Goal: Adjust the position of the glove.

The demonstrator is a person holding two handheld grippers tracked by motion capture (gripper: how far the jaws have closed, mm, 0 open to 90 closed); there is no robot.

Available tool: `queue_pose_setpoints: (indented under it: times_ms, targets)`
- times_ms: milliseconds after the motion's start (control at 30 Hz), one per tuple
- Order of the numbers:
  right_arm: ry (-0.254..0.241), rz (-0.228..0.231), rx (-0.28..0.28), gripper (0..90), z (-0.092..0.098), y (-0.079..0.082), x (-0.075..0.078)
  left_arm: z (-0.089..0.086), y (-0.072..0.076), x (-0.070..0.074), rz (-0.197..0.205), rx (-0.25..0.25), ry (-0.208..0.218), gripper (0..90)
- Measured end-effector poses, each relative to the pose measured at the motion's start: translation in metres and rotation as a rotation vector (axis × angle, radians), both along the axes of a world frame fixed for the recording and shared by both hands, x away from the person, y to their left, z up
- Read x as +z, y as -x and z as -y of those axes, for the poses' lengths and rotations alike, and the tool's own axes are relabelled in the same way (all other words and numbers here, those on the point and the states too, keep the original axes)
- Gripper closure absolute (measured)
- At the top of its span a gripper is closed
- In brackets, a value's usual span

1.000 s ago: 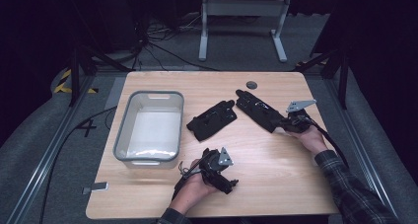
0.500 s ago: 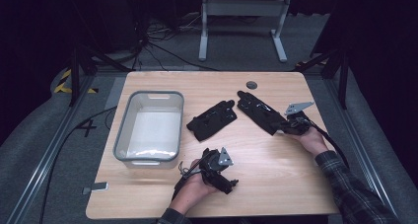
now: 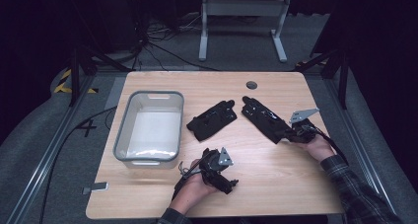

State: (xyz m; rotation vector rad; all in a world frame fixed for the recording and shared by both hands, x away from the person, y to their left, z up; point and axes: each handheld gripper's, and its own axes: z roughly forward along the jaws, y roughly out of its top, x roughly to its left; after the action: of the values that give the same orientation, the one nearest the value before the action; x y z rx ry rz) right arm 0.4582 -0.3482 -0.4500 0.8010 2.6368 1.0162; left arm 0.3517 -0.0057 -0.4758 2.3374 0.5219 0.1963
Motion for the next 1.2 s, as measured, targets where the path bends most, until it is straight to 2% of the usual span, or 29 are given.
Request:
queue_pose_setpoints:
  times_ms: [400, 1200]
  targets:
    - [0.009, -0.020, 0.031, 89.9, 0.008, 0.032, 0.001, 0.000, 0.000, 0.000, 0.000, 0.000, 0.000, 0.0]
    - [-0.001, -0.047, 0.125, 89.9, 0.013, 0.111, 0.000, 0.000, 0.000, 0.000, 0.000, 0.000, 0.000, 0.0]
